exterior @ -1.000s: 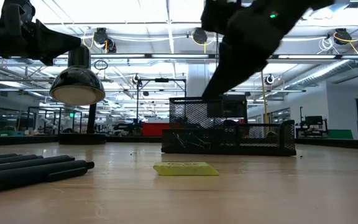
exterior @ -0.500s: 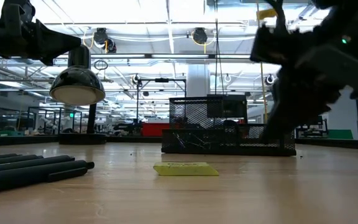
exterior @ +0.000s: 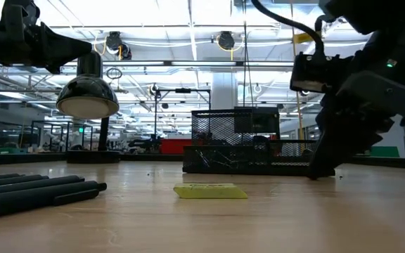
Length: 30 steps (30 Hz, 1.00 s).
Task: Pick and place office supplies into organizer
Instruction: Adjust the black desk organizer
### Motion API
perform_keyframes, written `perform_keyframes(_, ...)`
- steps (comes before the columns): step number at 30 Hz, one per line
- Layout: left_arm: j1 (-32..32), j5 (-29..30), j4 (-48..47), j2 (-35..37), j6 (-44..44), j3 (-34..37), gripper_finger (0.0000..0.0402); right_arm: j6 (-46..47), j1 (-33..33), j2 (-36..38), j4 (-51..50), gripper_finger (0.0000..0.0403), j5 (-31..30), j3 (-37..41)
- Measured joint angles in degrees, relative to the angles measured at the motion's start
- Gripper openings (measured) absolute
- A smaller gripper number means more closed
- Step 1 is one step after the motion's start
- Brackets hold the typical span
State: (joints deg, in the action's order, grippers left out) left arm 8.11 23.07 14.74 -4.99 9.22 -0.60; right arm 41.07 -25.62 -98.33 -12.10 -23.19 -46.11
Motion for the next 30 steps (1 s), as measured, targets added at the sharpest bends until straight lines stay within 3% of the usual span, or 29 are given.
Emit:
perform_keyframes(20, -0.01, 0.00, 0.00, 0.00, -0.49, 0.00, 0.0047, 5.75, 5.07, 0.14, -11.14, 0.0000, -0.57, 0.13)
perform_keyframes(30, 0.01, 0.00, 0.00, 0.00, -0.49, 0.00, 0.0047, 5.74, 6.91, 0.15, -11.99, 0.0000, -0.54, 0.15)
